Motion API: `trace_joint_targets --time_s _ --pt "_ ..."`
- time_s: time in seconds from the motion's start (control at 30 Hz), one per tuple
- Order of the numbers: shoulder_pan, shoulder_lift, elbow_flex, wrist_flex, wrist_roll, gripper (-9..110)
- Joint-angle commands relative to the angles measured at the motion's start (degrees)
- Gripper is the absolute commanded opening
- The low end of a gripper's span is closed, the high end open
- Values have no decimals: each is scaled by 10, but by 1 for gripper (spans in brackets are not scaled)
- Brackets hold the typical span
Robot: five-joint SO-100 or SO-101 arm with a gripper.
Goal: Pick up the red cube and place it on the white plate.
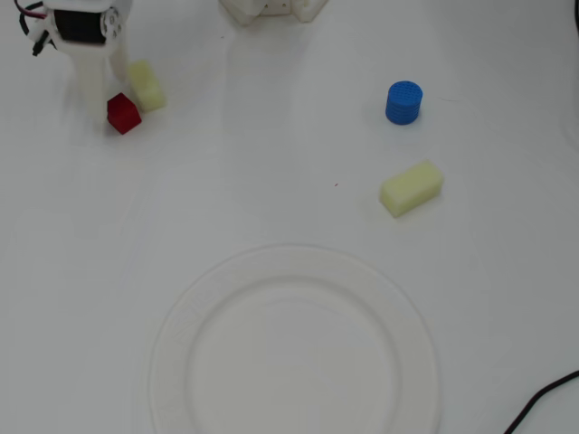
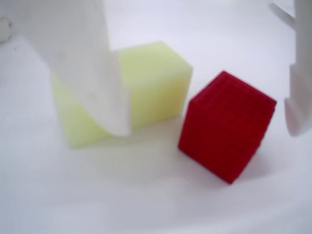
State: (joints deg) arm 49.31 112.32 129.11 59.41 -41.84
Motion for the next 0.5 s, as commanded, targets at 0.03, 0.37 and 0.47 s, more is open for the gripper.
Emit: trace_joint_targets --time_s 0.03,0.37,0.47 --pt "-26 -8 17 -59 11 24" --pt "-38 -29 11 -82 18 21" --pt "-15 -37 11 -101 3 21"
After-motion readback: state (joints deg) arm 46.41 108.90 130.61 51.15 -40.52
